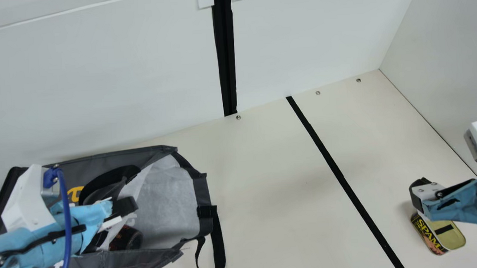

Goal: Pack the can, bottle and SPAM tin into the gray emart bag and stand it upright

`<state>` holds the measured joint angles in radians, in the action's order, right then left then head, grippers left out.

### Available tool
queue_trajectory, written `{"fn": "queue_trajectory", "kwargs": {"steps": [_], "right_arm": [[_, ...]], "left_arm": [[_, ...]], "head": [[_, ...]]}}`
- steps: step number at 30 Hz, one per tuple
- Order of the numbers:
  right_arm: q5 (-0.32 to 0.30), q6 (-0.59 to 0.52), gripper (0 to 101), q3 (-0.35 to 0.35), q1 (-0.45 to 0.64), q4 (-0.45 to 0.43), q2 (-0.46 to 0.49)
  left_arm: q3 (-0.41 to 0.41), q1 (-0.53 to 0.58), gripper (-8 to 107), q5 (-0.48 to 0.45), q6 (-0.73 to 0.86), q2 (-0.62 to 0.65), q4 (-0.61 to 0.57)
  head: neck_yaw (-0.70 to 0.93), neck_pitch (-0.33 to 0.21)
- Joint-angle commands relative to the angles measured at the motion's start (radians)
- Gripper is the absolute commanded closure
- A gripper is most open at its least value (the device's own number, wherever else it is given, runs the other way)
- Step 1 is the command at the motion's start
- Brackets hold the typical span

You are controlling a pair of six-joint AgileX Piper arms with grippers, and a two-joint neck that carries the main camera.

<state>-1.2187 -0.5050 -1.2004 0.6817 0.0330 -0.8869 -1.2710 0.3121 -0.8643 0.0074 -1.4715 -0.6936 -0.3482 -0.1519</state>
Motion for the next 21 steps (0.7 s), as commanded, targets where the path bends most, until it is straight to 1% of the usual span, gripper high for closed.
{"fn": "queue_trajectory", "kwargs": {"steps": [1, 10, 21], "right_arm": [[-0.001, -0.011, 6, 0.001, 0.01, 0.007, -0.002], [-0.001, -0.056, 6, 0.01, 0.042, 0.026, -0.005], [-0.001, -0.113, 6, 0.04, 0.059, 0.042, -0.013]], "left_arm": [[0.0, 0.0, 107, 0.0, 0.0, 0.0, 0.0], [0.0, 0.0, 107, 0.0, 0.0, 0.0, 0.0], [0.0, 0.0, 107, 0.0, 0.0, 0.0, 0.0]], "head": [[-0.001, -0.023], [-0.001, -0.023], [-0.001, -0.023]]}}
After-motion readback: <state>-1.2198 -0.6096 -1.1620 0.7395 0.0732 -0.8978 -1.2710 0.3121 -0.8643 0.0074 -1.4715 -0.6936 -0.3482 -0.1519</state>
